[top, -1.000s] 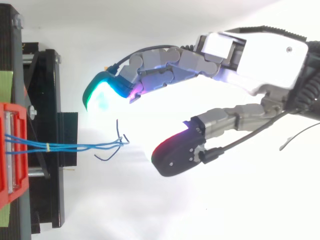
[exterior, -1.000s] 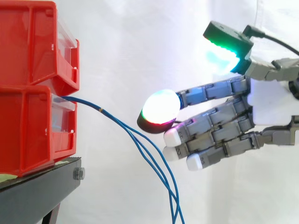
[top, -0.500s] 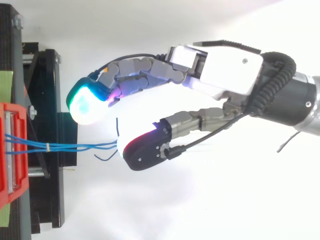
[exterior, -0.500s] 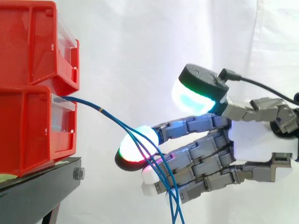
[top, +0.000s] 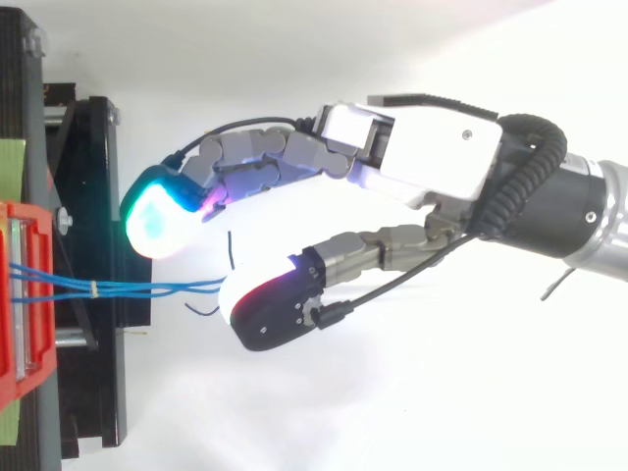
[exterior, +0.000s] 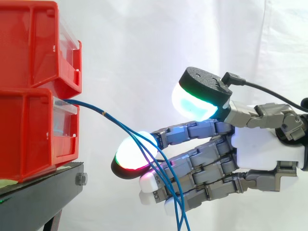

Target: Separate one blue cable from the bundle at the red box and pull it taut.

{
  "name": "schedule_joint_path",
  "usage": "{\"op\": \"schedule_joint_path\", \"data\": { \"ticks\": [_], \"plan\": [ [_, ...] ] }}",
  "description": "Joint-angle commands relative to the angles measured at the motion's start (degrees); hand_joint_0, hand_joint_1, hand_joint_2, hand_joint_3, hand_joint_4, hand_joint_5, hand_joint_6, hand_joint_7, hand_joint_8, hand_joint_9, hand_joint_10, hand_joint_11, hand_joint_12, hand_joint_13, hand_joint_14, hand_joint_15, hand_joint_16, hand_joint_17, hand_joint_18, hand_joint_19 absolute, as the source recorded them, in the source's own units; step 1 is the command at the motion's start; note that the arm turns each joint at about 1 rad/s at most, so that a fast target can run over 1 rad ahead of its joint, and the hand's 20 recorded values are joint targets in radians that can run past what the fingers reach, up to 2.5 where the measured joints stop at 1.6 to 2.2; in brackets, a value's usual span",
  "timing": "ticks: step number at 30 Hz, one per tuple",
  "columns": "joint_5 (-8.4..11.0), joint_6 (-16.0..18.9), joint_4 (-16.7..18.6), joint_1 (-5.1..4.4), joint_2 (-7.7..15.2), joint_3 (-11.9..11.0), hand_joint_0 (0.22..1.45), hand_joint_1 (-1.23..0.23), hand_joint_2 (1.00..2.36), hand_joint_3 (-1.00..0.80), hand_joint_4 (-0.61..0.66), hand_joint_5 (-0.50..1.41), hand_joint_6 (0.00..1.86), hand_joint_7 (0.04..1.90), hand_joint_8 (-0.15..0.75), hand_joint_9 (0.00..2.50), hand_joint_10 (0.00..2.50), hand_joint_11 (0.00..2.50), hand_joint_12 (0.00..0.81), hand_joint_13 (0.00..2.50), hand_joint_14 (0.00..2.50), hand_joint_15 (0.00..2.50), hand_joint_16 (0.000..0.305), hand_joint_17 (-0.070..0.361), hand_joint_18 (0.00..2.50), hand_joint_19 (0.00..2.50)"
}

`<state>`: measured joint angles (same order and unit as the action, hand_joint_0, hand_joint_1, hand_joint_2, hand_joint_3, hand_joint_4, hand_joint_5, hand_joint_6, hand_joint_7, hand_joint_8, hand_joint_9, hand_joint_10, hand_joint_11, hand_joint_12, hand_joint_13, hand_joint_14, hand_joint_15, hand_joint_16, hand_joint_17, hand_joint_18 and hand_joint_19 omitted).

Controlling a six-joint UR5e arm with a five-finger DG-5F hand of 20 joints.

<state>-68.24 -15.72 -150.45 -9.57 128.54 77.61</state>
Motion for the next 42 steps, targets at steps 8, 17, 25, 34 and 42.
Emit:
{"op": "schedule_joint_path", "data": {
  "ticks": [8,17,25,34,42],
  "plan": [
    [-2.68,1.5,0.6,0.34,4.8,-4.0,0.55,-0.59,1.0,-0.47,0.23,-0.2,0.5,0.81,0.267,0.53,0.01,0.4,0.354,0.43,0.01,0.24,0.048,0.109,0.31,0.5],
    [-6.11,6.5,0.9,0.52,7.2,-6.3,0.56,-0.59,1.0,-0.47,0.22,-0.21,0.5,0.87,0.268,0.54,0.01,0.42,0.352,0.45,0.01,0.25,0.048,0.108,0.32,0.5],
    [-9.36,12.0,0.8,0.96,7.3,-6.3,0.56,-0.6,1.0,-0.47,0.22,-0.21,0.5,0.9,0.263,0.55,0.02,0.46,0.356,0.47,0.01,0.28,0.048,0.108,0.33,0.52],
    [-12.62,11.4,1.0,1.75,7.3,-6.3,0.57,-0.6,1.0,-0.47,0.22,-0.21,0.5,0.94,0.263,0.56,0.01,0.47,0.355,0.48,0.01,0.28,0.048,0.108,0.34,0.52],
    [-14.2,12.2,0.7,3.15,7.3,-6.8,0.59,-0.61,1.01,-0.4,0.22,-0.2,0.5,0.98,0.261,0.57,0.01,0.49,0.353,0.49,0.01,0.28,0.047,0.107,0.35,0.53]
  ]
}}
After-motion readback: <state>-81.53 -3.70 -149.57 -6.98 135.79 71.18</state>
